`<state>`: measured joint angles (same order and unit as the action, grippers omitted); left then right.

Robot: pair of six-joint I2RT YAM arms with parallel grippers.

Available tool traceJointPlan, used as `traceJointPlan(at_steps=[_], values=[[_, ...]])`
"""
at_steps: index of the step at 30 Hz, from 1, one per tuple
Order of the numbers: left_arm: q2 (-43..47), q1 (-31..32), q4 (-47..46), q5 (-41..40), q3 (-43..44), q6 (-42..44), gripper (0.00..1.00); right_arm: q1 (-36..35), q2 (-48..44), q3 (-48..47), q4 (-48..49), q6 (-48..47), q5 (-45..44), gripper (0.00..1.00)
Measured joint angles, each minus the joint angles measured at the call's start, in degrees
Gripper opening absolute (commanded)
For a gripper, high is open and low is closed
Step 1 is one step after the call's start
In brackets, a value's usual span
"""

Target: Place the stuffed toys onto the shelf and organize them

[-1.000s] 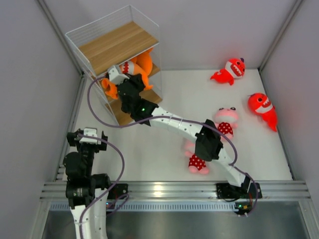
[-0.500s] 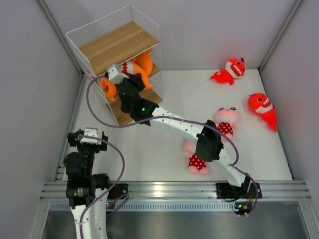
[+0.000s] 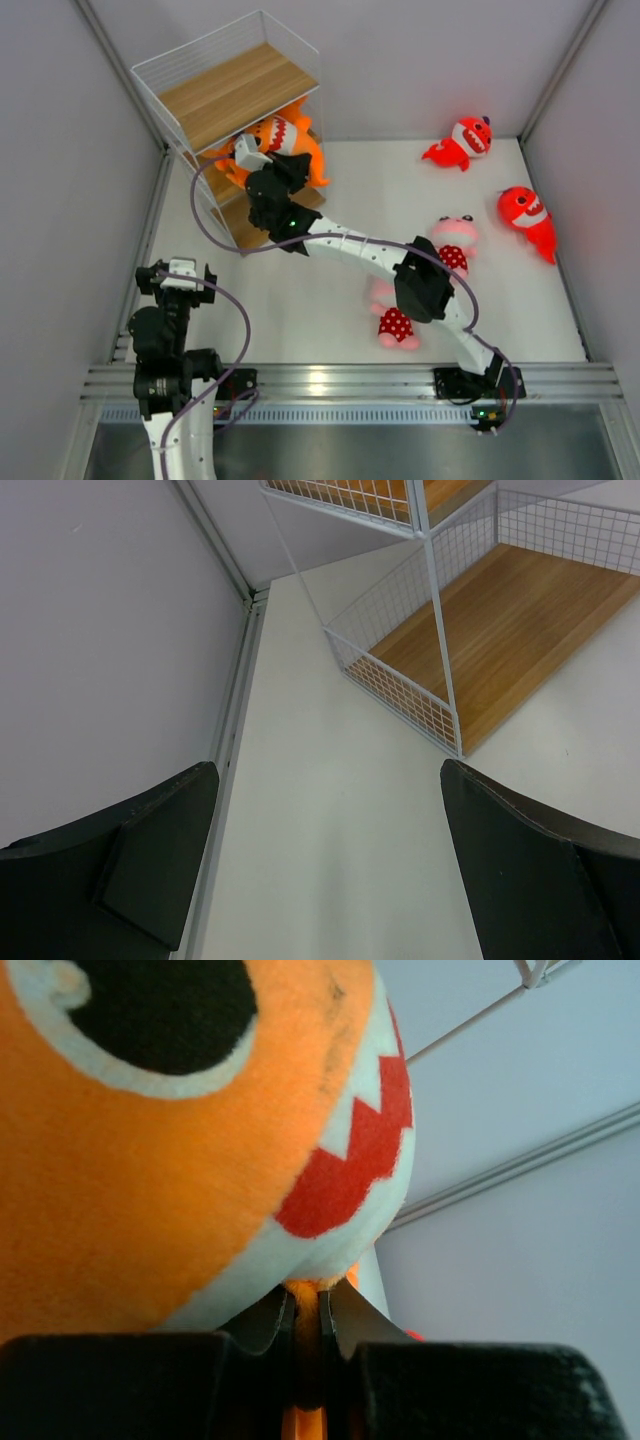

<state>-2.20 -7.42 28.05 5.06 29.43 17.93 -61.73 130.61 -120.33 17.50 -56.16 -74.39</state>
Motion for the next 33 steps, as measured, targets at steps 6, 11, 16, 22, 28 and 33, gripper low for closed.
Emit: traceJointPlan(at_steps=[6,11,16,22,28,33], values=[[0.2,0.0,0.02,-0.02,-0.04,-0.02,0.99,0.04,-4.09,-0.17,-2.86,3.26,0.17,0.0],[0.2,0.0,0.0,0.0,-0.04,0.0,0.99,0.55,-4.0,-0.46,0.13,-0.33,-1.05,0.0],[0.2,0.0,0.0,0.0,-0.04,0.0,0.99,1.11,0.0,-4.81,1.18,-3.41,-1.07,0.0],[0.2,0.0,0.0,0.0,-0.04,0.0,0.99,1.2,7.98,-15.1,2.36,-4.52,0.15,0.0],[0.2,0.0,0.0,0.0,-0.07,0.0,0.99,1.16,11.15,-18.01,2.67,-5.55,3.58,0.34],[0.2,0.0,0.02,0.0,-0.07,0.02,0.99,0.39,9.99,-13.62,5.99,-6.62,5.05,0.63]])
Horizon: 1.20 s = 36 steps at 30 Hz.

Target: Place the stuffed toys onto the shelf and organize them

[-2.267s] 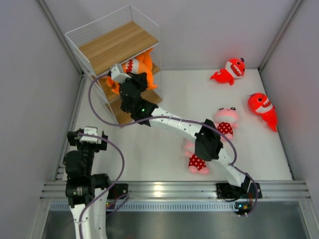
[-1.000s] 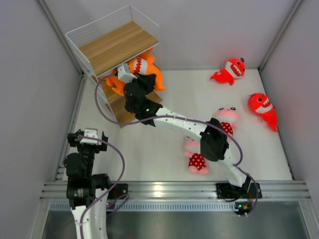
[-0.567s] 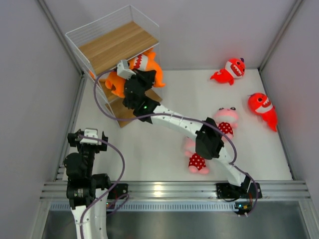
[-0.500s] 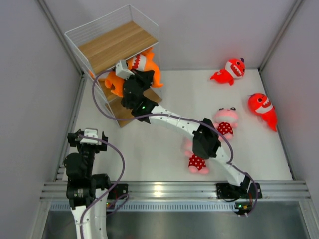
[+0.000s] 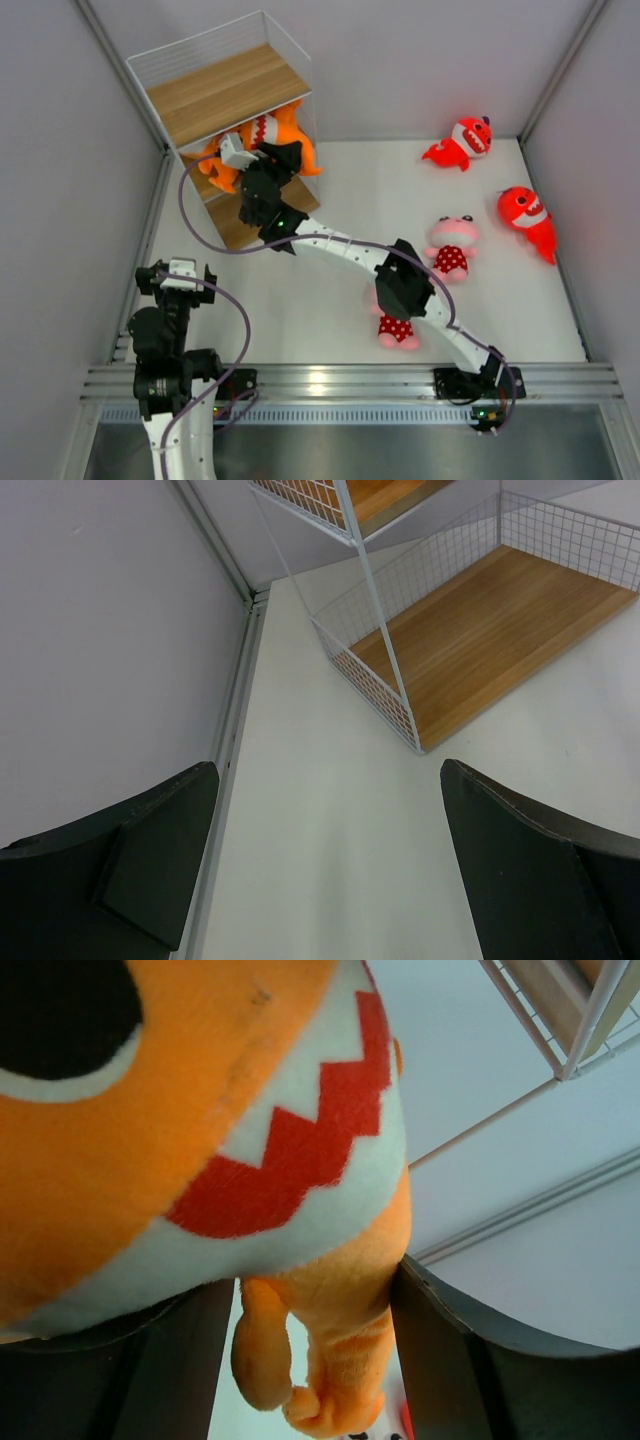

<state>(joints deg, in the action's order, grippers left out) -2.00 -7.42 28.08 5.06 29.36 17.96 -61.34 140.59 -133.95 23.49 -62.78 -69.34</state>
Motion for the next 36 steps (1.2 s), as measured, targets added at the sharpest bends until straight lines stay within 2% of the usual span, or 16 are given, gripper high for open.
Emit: traceJointPlan(at_steps=[3,9,19,28,33,36], values=[[0.02,0.0,-0.02,0.0,0.0,0.0,0.99,-0.79,-1.64,3.58,-0.35,2.4,0.44,0.63],[0.02,0.0,0.0,0.0,0.0,0.0,0.99,-1.66,-8.76,8.44,-11.82,16.76,5.29,0.65],[0.02,0.0,0.0,0.0,-0.02,0.02,0.99,-1.16,-19.61,9.68,-24.98,35.5,17.88,0.7],[0.02,0.0,0.0,0.0,-0.02,0.02,0.99,4.39,-21.51,14.95,-27.78,45.38,32.63,0.7],[0.04,0.0,0.0,0.02,-0.02,0.0,0.99,6.91,-21.49,14.64,-27.45,48.7,36.98,0.69],[0.04,0.0,0.0,0.02,-0.02,0.02,0.99,6.97,-21.62,15.67,-26.1,49.46,37.59,0.78]])
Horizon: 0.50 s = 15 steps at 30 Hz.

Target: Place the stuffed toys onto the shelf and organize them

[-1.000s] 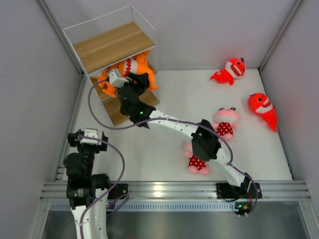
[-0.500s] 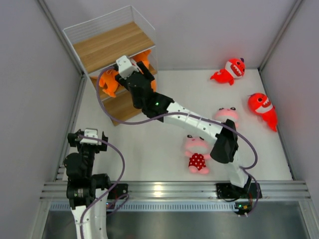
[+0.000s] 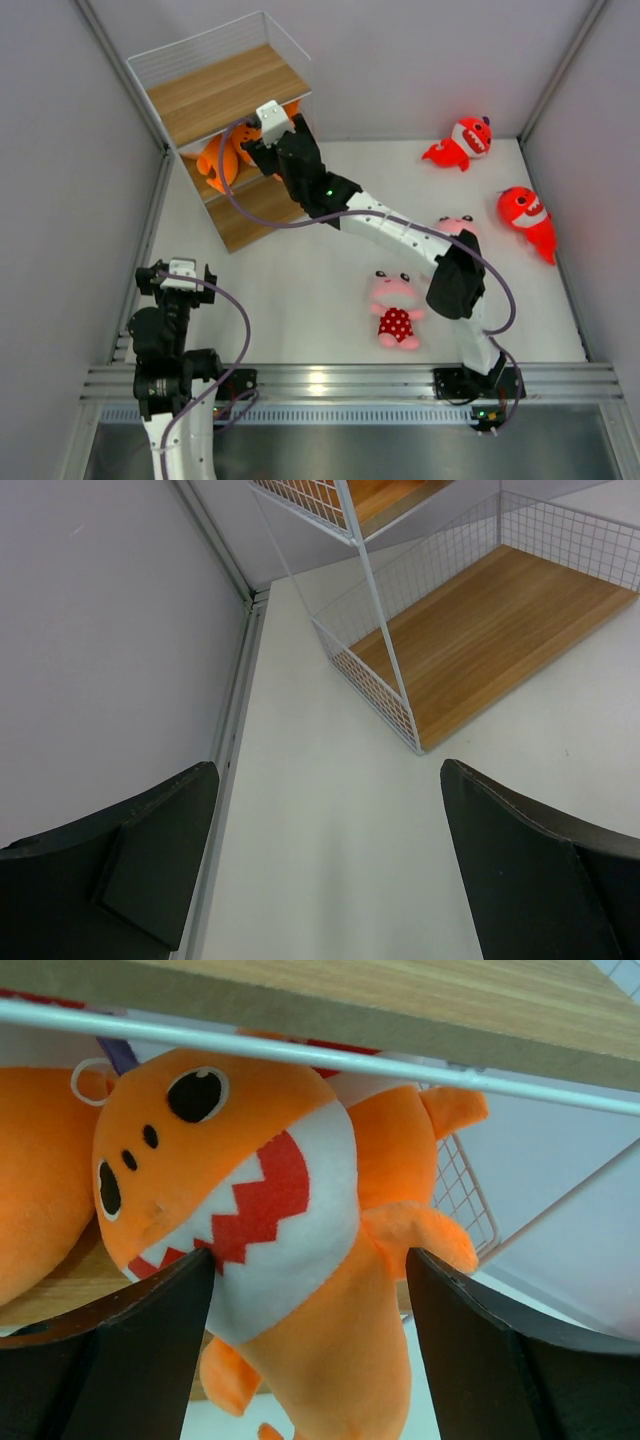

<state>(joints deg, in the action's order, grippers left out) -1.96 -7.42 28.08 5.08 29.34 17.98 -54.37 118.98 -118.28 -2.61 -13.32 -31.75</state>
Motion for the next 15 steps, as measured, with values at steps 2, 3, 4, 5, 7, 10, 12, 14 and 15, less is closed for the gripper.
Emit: traceJointPlan(at_steps=[2,3,4,5,7,10,12,14,15], values=[[0.0,0.0,0.0,0.0,0.0,0.0,0.99,-0.37,-0.02,1.09,1.03,0.24,-0.07,0.83],[0.07,0.0,0.0,0.0,0.0,-0.02,0.99,-0.59,-0.02,1.66,1.66,0.2,-0.13,0.82],[0.15,0.0,0.0,0.02,0.0,-0.02,0.99,-0.72,-0.02,2.05,2.08,0.33,-0.09,0.79],[0.26,0.0,0.0,0.04,0.02,0.0,0.99,-0.79,-0.02,2.23,2.21,0.46,-0.04,0.73],[0.33,0.0,0.0,0.5,0.0,0.02,0.99,-0.83,-0.02,2.32,2.4,0.52,0.07,0.48],[0.33,0.0,0.0,2.84,0.0,0.26,0.9,-0.83,-0.02,2.23,2.25,1.27,0.35,0.08],[0.33,0.0,-0.02,6.19,0.0,1.05,0.86,-0.83,-0.02,1.95,1.42,3.13,0.42,0.0],[0.02,0.02,-0.31,11.56,0.02,1.73,0.83,-0.72,-0.22,1.9,0.92,5.27,0.57,0.0],[-0.66,0.04,-0.72,14.12,0.02,1.73,0.83,-0.66,-0.35,1.9,0.61,6.21,0.87,0.0]])
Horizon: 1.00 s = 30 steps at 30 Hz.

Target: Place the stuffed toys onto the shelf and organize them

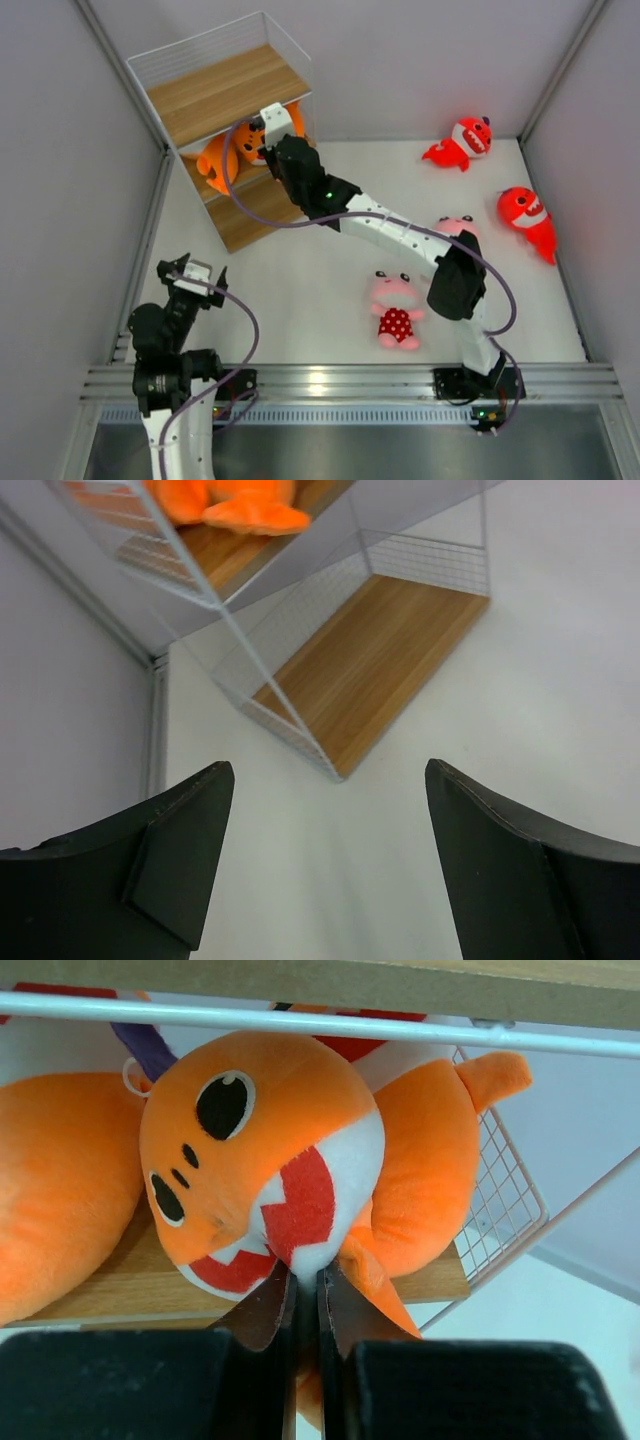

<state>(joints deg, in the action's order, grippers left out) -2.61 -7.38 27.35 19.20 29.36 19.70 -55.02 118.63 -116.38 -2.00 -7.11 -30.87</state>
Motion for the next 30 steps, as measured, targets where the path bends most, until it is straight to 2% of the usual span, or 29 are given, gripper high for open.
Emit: traceJointPlan(at_steps=[2,6,12,22,30], values=[[-3.41,0.09,-1.29,3.34,0.55,-0.44,0.82,0.11,-0.5,0.02,-0.9,1.92,0.72,0.0],[-18.21,0.17,-3.48,4.46,4.35,-2.43,0.81,0.39,-1.62,0.04,-2.23,7.37,1.86,0.0],[-34.56,1.86,-4.24,12.68,12.33,-4.57,0.87,1.38,-3.02,0.04,-3.02,17.55,6.12,0.0],[-44.33,15.3,-7.37,18.4,19.93,-1.6,0.99,2.99,-7.26,7.67,-2.51,35.85,11.65,0.0],[-53.94,17.38,-10.71,19.17,24.2,-1.55,0.99,3.15,-7.26,8.17,-0.96,44.02,12.31,0.0]])
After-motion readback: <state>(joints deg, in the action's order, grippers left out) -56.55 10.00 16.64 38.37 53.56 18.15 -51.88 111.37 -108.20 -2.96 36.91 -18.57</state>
